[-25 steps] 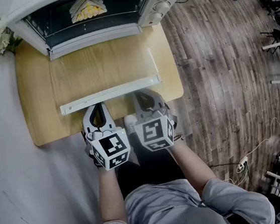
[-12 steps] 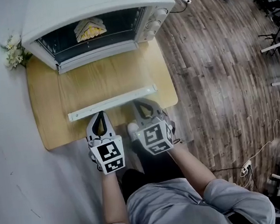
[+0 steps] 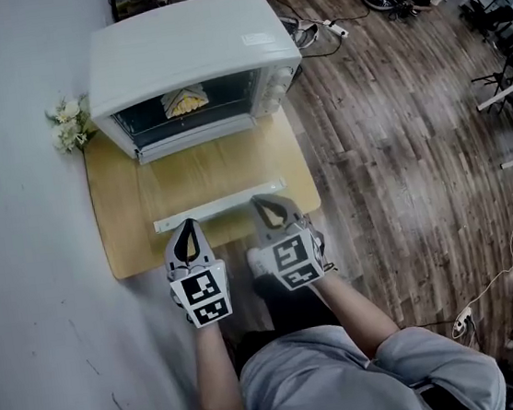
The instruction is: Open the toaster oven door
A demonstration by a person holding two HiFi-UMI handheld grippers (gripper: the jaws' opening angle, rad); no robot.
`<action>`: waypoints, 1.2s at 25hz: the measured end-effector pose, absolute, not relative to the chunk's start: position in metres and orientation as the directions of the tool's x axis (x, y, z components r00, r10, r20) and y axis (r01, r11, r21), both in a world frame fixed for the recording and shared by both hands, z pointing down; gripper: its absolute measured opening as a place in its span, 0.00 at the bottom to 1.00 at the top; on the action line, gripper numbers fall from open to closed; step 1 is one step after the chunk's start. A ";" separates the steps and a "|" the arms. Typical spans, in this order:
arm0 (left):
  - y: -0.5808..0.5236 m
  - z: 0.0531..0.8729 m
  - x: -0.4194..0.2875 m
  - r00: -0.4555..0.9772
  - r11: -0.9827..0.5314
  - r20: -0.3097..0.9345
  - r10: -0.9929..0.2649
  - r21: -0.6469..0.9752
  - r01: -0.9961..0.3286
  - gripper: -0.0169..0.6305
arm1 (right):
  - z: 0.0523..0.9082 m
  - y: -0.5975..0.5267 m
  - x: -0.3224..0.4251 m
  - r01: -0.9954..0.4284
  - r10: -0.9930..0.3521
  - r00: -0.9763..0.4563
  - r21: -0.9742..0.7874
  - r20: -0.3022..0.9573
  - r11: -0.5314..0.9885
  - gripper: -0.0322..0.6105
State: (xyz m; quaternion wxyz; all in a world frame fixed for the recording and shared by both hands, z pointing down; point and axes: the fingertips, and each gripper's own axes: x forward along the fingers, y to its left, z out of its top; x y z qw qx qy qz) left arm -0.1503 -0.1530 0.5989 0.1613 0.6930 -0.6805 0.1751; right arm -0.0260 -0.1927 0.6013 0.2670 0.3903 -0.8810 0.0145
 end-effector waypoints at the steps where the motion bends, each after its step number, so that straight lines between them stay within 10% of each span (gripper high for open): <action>1: -0.152 0.589 -0.152 0.009 -0.016 0.450 -0.893 -0.012 -1.000 0.03 | 0.592 -0.192 -0.027 -0.704 -0.686 -0.556 0.173 0.470 0.689 0.05; 30: -0.031 0.390 -0.176 0.010 0.006 0.236 -0.972 0.065 -0.998 0.03 | 0.372 -0.076 -0.020 -0.800 -0.793 -0.579 0.053 0.187 0.597 0.05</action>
